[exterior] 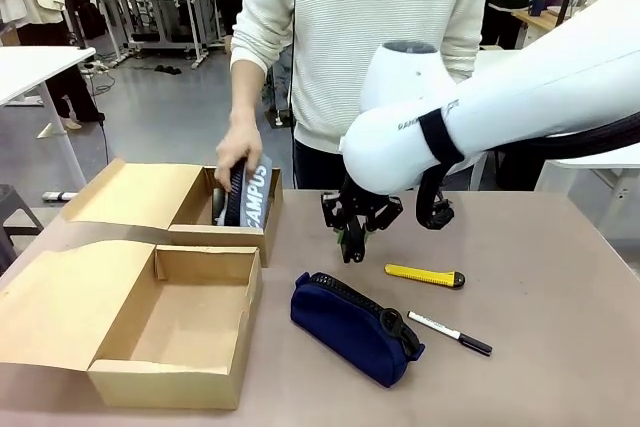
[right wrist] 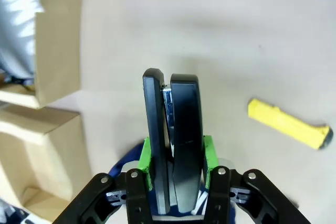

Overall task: Place items inside the box.
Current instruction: Pick up a Pencil pouch or Stapler and place it inside the Mailer Box closest to the robot.

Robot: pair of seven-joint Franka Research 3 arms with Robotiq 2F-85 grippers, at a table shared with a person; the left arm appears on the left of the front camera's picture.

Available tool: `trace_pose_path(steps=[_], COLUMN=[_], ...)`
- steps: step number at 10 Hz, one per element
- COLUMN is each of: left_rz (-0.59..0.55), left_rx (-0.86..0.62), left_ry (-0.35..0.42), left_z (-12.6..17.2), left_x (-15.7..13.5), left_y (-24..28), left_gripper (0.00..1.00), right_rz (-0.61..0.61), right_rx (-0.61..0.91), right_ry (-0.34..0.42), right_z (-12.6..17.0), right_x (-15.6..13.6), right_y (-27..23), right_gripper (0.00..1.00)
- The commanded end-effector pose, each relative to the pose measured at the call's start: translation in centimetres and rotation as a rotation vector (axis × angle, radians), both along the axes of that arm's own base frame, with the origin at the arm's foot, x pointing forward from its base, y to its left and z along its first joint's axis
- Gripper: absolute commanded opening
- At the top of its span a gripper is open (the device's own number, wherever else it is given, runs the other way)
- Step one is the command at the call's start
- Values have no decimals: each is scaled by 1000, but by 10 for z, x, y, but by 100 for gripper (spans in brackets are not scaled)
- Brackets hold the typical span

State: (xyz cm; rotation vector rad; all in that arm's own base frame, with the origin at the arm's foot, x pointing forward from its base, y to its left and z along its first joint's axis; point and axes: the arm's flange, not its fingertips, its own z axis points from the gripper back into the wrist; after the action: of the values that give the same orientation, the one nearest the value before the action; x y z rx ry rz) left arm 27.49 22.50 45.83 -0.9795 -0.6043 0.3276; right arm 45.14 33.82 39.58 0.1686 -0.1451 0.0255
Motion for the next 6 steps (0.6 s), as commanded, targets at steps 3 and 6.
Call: trace_pose_path(steps=[3,6], left_rz=[-4,-4], left_rx=[-3,-3], left_ry=[-26,-26], left_z=[-2,-2], left_x=[0,0], left_y=[0,0], left_gripper=[100,100], right_rz=[-110,-89], right_rx=[101,88], right_ry=[128,108], right_z=[46,33], right_x=[-106,-157], right_y=[-3,28], right_gripper=[0,0])
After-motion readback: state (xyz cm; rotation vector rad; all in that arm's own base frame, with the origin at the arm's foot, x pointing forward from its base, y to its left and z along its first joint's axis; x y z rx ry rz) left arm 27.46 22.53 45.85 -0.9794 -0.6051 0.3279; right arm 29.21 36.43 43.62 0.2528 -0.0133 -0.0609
